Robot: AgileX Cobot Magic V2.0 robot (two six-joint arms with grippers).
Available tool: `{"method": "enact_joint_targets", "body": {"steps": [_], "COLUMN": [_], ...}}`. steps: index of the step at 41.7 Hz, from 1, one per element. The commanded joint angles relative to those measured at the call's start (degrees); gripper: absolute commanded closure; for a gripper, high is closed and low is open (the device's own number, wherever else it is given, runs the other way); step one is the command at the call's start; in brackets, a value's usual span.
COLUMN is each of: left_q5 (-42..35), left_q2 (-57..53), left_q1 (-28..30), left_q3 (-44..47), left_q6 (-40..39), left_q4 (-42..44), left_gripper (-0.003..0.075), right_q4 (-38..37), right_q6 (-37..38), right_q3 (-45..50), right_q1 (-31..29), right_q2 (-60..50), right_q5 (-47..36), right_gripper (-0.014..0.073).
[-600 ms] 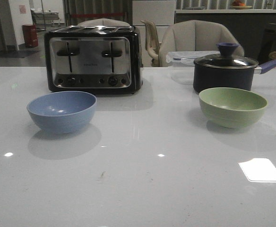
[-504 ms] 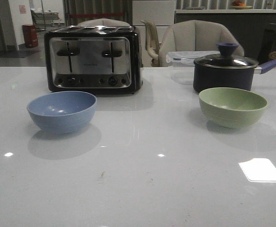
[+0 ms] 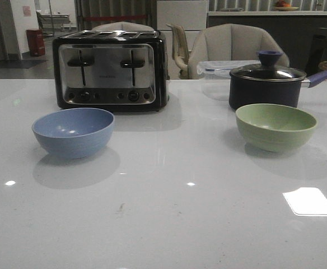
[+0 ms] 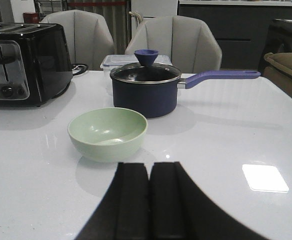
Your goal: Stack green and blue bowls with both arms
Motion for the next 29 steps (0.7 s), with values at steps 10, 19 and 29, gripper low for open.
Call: {"method": "enact_joint_targets", "body": {"steps": [10, 19, 29], "left_q5": [-10.17, 2.82, 13.98], "left_q2": [-0.95, 1.73, 12.24], "left_q1": [0.01, 0.01, 0.01], "left_q3": [-4.37, -19.79, -36.89], "left_q6": [0.07, 0.07, 0.07], "left_q4": [-3.08, -2.85, -2.85], "left_gripper": [0.0621, 0.0621, 0.0621], "right_q4": [-0.08, -0.12, -0.12], "right_q6": [-0.5, -0.5, -0.5], "right_q3": [-5.46, -19.82, -37.31], "right_q1": [-0.06, -0.06, -0.06], "right_q2": [-1.12, 2.1, 15.03], "right_q5": [-7.28, -0.68, 14.1], "right_gripper": [0.0557, 0.0557, 0.0557]}}
